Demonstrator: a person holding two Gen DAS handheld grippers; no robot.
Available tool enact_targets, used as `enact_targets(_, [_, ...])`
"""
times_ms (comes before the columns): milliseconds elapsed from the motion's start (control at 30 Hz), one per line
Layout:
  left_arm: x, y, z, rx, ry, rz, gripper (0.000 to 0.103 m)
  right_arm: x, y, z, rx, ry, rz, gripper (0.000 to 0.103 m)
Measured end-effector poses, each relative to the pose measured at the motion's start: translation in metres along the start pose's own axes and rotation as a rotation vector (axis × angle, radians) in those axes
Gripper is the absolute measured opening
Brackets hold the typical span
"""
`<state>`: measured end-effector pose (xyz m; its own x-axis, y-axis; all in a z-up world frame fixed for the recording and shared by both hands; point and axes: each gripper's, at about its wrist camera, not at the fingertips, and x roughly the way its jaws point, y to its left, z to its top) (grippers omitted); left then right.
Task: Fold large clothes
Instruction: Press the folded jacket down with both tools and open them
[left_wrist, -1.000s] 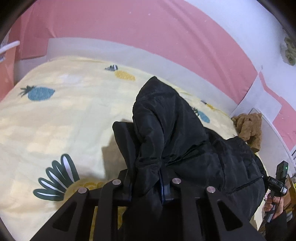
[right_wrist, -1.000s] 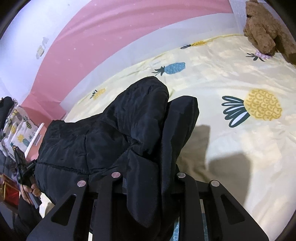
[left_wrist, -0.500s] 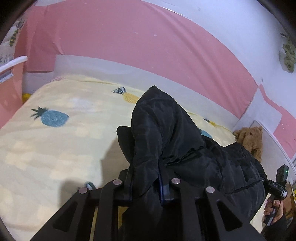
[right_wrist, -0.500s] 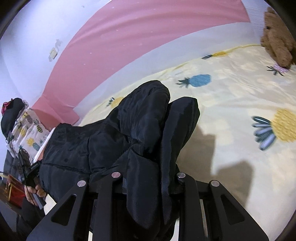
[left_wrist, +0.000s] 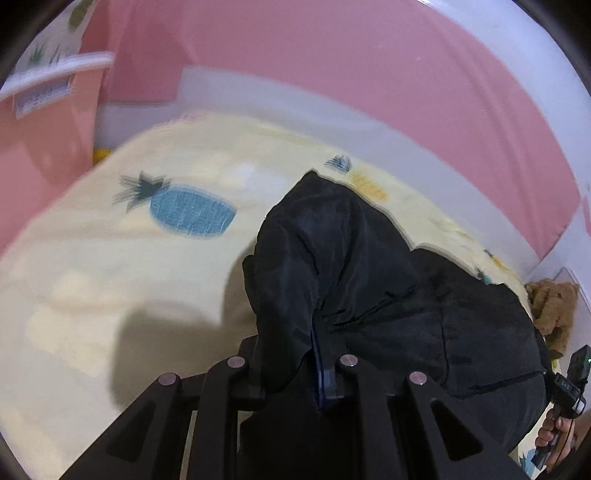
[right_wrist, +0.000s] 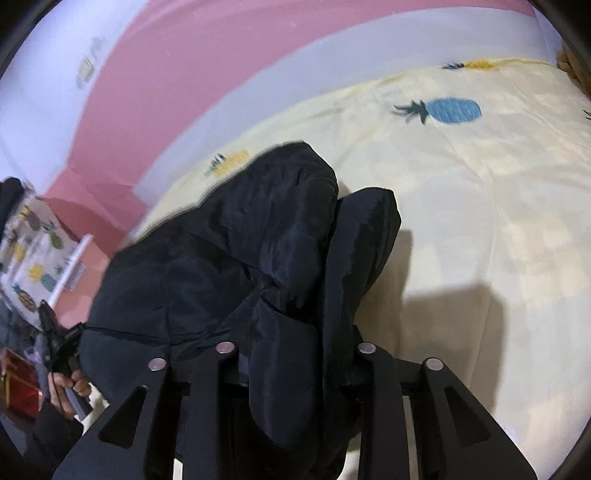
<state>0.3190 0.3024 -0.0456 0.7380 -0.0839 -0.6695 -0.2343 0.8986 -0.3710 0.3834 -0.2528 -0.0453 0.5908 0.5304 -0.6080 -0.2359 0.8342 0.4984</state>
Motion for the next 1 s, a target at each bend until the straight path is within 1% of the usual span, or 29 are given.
enact_targets(100, [0.005, 0.005, -0.009, -0.005, -0.007, -0.012, 0.020, 0.000, 0.000, -0.001, -0.013, 0.026, -0.032, 0.041])
enact_targets(133, [0.005, 0.005, -0.010, 0.000, -0.006, -0.008, 0.021, -0.002, 0.000, -0.001, -0.010, 0.037, -0.047, 0.045])
enact_targets(167, [0.003, 0.004, -0.009, 0.005, -0.006, -0.003, 0.024, -0.003, 0.001, 0.000, -0.010, 0.042, -0.061, 0.050])
enact_targets(233, [0.000, 0.003, -0.006, 0.026, -0.005, 0.026, 0.030, -0.012, 0.004, 0.000, -0.012, 0.047, -0.081, 0.053])
enact_targets(267, [-0.004, 0.001, -0.006, 0.032, -0.006, 0.038, 0.033, -0.019, 0.005, 0.000, -0.012, 0.046, -0.094, 0.056])
enact_targets(367, [-0.023, -0.005, -0.004, 0.055, -0.020, 0.066, 0.035, -0.043, 0.017, -0.003, -0.063, 0.010, -0.175, 0.058])
enact_targets(433, [-0.043, -0.008, -0.002, 0.068, -0.059, 0.095, 0.040, -0.061, 0.028, -0.006, -0.105, -0.032, -0.230, 0.058])
enact_targets(500, [-0.060, -0.013, -0.002, 0.077, -0.104, 0.109, 0.044, -0.072, 0.040, -0.011, -0.140, -0.055, -0.247, 0.058])
enact_targets(533, [-0.069, -0.018, -0.003, 0.083, -0.127, 0.105, 0.046, -0.072, 0.044, -0.012, -0.158, -0.052, -0.247, 0.058])
enact_targets(600, [-0.075, -0.028, -0.007, 0.105, -0.135, 0.085, 0.049, -0.063, 0.056, -0.019, -0.204, -0.021, -0.248, 0.058])
enact_targets(667, [-0.067, -0.039, -0.011, 0.140, -0.112, 0.077, 0.049, -0.047, 0.060, -0.026, -0.235, 0.021, -0.268, 0.058])
enact_targets(733, [-0.048, -0.046, -0.018, 0.162, -0.044, 0.086, 0.049, -0.030, 0.058, -0.029, -0.253, 0.051, -0.301, 0.058])
enact_targets(767, [-0.033, -0.045, -0.022, 0.166, -0.001, 0.096, 0.049, -0.027, 0.055, -0.030, -0.246, 0.057, -0.298, 0.058])
enact_targets(800, [-0.025, -0.044, -0.025, 0.170, 0.013, 0.108, 0.049, -0.026, 0.053, -0.030, -0.238, 0.056, -0.292, 0.058])
enact_targets(867, [-0.020, -0.044, -0.028, 0.177, 0.008, 0.117, 0.049, -0.029, 0.052, -0.030, -0.238, 0.049, -0.297, 0.058])
enact_targets(933, [-0.023, -0.044, -0.027, 0.170, 0.004, 0.122, 0.049, -0.037, 0.058, -0.031, -0.259, 0.038, -0.316, 0.058])
enact_targets(1000, [-0.030, -0.048, -0.028, 0.182, 0.000, 0.142, 0.049, -0.046, 0.065, -0.034, -0.280, 0.023, -0.333, 0.058])
